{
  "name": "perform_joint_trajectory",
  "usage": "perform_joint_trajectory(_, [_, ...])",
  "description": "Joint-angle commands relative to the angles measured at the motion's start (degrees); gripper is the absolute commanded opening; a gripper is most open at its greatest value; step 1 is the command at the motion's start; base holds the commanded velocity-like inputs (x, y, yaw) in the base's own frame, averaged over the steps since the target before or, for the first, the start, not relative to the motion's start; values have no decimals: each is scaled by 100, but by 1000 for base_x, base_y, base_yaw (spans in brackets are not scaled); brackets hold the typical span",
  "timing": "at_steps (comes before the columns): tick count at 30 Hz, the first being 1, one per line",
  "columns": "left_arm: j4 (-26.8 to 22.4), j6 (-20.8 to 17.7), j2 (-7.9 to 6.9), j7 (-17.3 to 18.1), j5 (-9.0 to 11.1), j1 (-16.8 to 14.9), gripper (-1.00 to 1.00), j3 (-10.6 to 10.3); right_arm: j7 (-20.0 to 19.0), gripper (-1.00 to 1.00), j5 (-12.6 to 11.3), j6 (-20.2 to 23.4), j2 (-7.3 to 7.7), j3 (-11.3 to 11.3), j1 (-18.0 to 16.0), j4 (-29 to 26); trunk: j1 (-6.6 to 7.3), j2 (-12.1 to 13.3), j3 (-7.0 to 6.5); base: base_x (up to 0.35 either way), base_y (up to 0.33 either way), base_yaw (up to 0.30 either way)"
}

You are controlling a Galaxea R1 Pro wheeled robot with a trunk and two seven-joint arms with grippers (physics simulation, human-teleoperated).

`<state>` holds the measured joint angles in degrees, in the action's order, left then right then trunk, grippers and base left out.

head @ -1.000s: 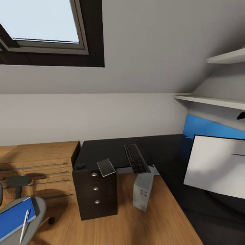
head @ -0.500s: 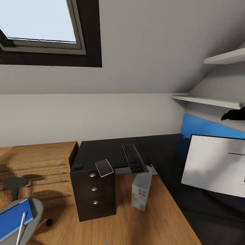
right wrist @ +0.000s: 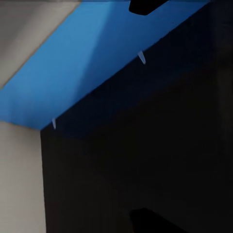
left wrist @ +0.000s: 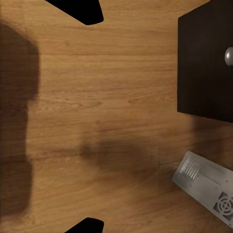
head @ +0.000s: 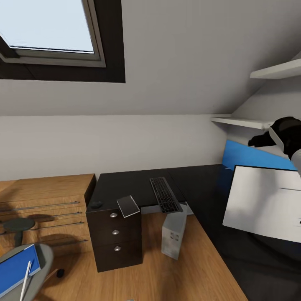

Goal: In the bedroom, organize the workspace by keeping the computer under the desk, ensuring the monitor is on the desk, placing the keyboard on the desk next to the monitor, placing the mouse on the desk next to the keyboard, moving the folder from the swivel chair onto the desk next to the mouse, stacking the notebook on top of the folder with the pen on top of the notebook, and positioning the swivel chair next to the desk.

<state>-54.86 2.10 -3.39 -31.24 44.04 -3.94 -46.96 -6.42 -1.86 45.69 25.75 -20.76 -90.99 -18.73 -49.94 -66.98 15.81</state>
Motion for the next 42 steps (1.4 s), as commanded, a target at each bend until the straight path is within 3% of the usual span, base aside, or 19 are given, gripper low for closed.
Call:
perform_joint_trajectory(1, [-8, 23, -6, -40, 46, -10, 100, -32, -2, 100, -14, 16, 1, -42, 5, -9, 0, -6, 8, 0, 0, 0])
perform_joint_trajectory(9, [-8, 39, -4, -40, -104, -10, 100, -25, 51, 100, -16, -86, -19, -34, 118, 207, 0, -6, 8, 174, 0, 0])
perform_joint_trajectory(15, [-8, 45, -10, -40, -115, -8, 100, -24, 32, 100, -15, -122, -18, -33, 180, 268, 0, -6, 8, 271, 0, 0])
perform_joint_trajectory(23, [-8, 45, -12, -48, -115, -10, 100, -23, 9, 100, -9, -92, 12, -37, 230, 410, 0, -6, 8, 13, 0, 0])
perform_joint_trajectory(24, [-8, 38, -12, -49, -115, -10, 100, -22, 5, 100, 193, -63, 4, -90, 231, 755, 0, -6, 8, 0, 0, 0])
perform_joint_trajectory(25, [-8, 37, -12, -49, -115, -10, 100, -19, 3, 100, 224, -60, 4, -95, 231, 773, 0, -6, 8, 0, 0, 0])
perform_joint_trajectory(42, [-8, 36, -12, -49, -124, -10, 100, -15, -41, 100, 300, -52, -13, -146, 237, 1042, 0, -6, 8, 0, 0, 0])
